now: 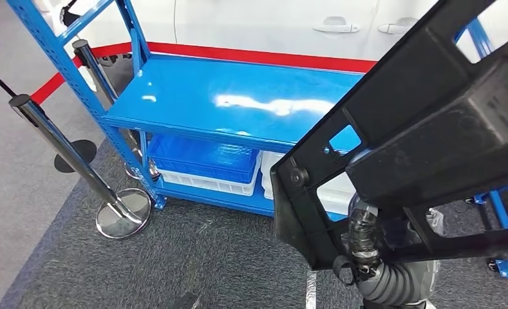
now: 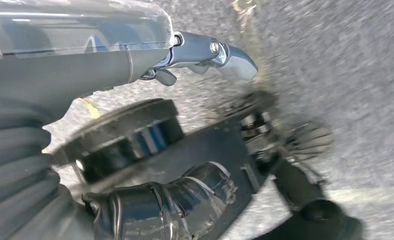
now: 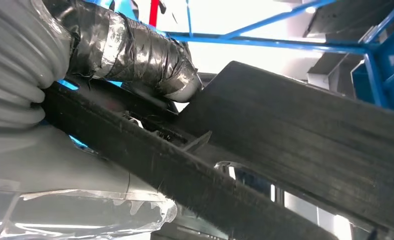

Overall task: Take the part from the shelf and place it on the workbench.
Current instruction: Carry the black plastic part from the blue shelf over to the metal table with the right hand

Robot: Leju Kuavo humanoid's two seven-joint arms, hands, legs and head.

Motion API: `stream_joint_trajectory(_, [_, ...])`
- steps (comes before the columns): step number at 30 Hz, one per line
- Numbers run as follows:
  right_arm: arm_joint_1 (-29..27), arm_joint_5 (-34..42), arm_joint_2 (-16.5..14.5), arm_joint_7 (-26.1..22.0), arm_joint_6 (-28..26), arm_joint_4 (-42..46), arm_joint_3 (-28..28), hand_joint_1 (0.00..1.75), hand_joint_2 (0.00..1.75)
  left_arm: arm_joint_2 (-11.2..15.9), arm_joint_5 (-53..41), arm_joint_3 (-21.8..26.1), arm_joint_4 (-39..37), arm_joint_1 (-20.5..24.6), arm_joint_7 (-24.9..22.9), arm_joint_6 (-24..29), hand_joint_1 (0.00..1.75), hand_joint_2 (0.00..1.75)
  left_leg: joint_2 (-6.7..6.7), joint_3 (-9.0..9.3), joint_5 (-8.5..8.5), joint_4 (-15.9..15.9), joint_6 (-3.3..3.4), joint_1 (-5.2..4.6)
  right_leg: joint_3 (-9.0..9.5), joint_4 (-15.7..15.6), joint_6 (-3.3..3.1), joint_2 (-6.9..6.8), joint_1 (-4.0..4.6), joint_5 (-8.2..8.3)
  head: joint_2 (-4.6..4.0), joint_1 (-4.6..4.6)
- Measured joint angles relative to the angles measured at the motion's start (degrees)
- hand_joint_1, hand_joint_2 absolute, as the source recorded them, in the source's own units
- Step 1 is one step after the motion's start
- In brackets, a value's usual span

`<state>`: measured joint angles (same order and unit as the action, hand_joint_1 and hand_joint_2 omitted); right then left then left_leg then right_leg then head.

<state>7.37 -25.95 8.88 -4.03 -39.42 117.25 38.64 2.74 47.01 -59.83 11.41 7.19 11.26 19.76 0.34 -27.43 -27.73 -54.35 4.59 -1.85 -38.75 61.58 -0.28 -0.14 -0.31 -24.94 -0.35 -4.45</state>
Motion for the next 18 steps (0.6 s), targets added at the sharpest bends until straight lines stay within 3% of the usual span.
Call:
stream_joint_trajectory(2, [-0.30,1.04,0.01,-0.15,-0.04,-0.09,0.00,1.75,1.75,0.05,-0.29,-0.70,0.00,0.04,-0.03,-0.05,0.00,1.75,0.19,-1.48,1.50,0.23,-0.31,0.36,-1.32,5.89,0.79,0.09,-0.43,-5.97,0.00,0.12])
stream_joint_trajectory(3, [-0.51,1.63,0.01,-0.27,-0.03,-0.14,0.00,1.75,1.75,0.05,-0.45,-0.99,0.00,0.06,-0.02,0.01,0.00,1.75,0.25,-2.44,2.16,0.00,-0.61,0.54,-1.83,9.33,1.28,0.08,-0.77,-7.88,0.00,0.14])
stream_joint_trajectory(4, [-0.70,2.17,0.01,-0.45,0.00,-0.19,0.00,1.75,1.75,0.00,-0.59,-1.26,0.00,0.07,0.00,0.06,0.00,1.75,0.32,-3.59,2.73,-0.38,-1.02,0.79,-1.82,11.88,1.83,0.07,-1.14,-8.22,0.00,0.14])
stream_joint_trajectory(6, [-0.90,2.92,0.01,-0.74,0.05,-0.26,0.00,1.75,1.75,-0.15,-0.80,-1.65,0.00,0.08,0.03,-0.01,0.00,1.75,0.46,-6.04,3.56,-1.74,-1.92,1.56,0.38,12.18,3.09,0.06,-1.96,-5.51,0.00,0.15])
stream_joint_trajectory(7, [-0.91,3.12,0.01,-0.83,0.07,-0.28,0.00,1.75,1.75,-0.22,-0.83,-1.79,0.00,0.11,0.05,-0.03,0.00,1.75,0.51,-7.35,3.76,-2.81,-2.44,1.97,2.67,9.70,3.91,0.06,-2.52,-4.36,0.00,0.17])
stream_joint_trajectory(8, [-0.89,3.24,0.01,-0.87,0.08,-0.32,0.00,1.75,1.75,-0.12,-0.81,-1.88,-0.01,0.15,0.10,0.02,0.00,1.75,0.46,-8.69,3.86,-4.03,-2.99,2.15,5.19,6.41,4.71,0.10,-2.83,-4.48,0.00,0.31])
stream_joint_trajectory(9, [-0.90,3.28,0.01,-0.94,0.09,-0.37,0.00,1.75,1.75,-0.09,-0.80,-1.98,-0.01,0.19,0.16,0.09,0.00,1.75,0.35,-9.84,3.94,-5.24,-3.53,2.28,6.88,3.75,4.79,0.25,-3.00,-5.10,0.00,0.35])
stream_joint_trajectory(10, [-0.92,3.25,0.01,-1.00,0.10,-0.46,0.00,1.75,1.75,-0.03,-0.77,-2.05,-0.01,0.22,0.26,0.19,0.00,1.75,0.23,-10.73,4.09,-6.23,-4.04,2.23,7.70,1.97,4.41,0.42,-3.04,-6.17,0.00,0.37])
stream_joint_trajectory(11, [-0.95,3.21,0.01,-1.07,0.14,-0.57,0.00,1.75,1.75,0.03,-0.75,-2.15,-0.01,0.21,0.33,0.31,0.00,1.75,0.10,-11.34,4.40,-6.71,-4.36,2.20,7.66,1.41,3.61,0.57,-2.83,-6.80,0.00,0.32])
stream_joint_trajectory(13, [-0.97,3.12,0.01,-1.20,0.25,-0.84,0.00,1.75,1.75,-0.03,-0.76,-2.47,-0.01,-0.03,0.43,0.64,0.00,1.75,0.01,-11.95,4.99,-6.94,-4.70,2.47,6.39,1.64,1.67,0.50,-2.70,-6.28,0.00,0.13])
stream_joint_trajectory(14, [-0.96,3.11,0.01,-1.27,0.31,-0.98,0.00,1.75,1.75,-0.04,-0.79,-2.62,-0.01,-0.18,0.40,0.89,0.00,1.75,0.00,-12.40,4.08,-7.42,-4.80,2.64,5.87,1.64,1.01,0.36,-2.58,-5.67,0.00,0.03])
stream_joint_trajectory(16, [-0.91,3.05,-0.01,-1.39,0.35,-1.25,0.00,1.75,1.75,-0.11,-0.81,-2.79,-0.01,-0.25,0.15,1.39,0.00,1.75,0.01,-13.63,-1.10,-11.29,-4.98,2.79,4.49,1.49,0.03,0.14,-2.34,-4.22,0.00,-0.10])
stream_joint_trajectory(18, [-0.89,2.87,-0.01,-1.46,0.34,-1.51,0.00,1.75,1.75,-0.20,-0.95,-2.87,0.00,-0.08,-0.52,2.00,0.00,1.75,-0.01,-14.60,-6.79,-17.84,-4.88,2.75,2.84,1.39,-0.35,0.06,-1.93,-2.78,0.00,-0.25])
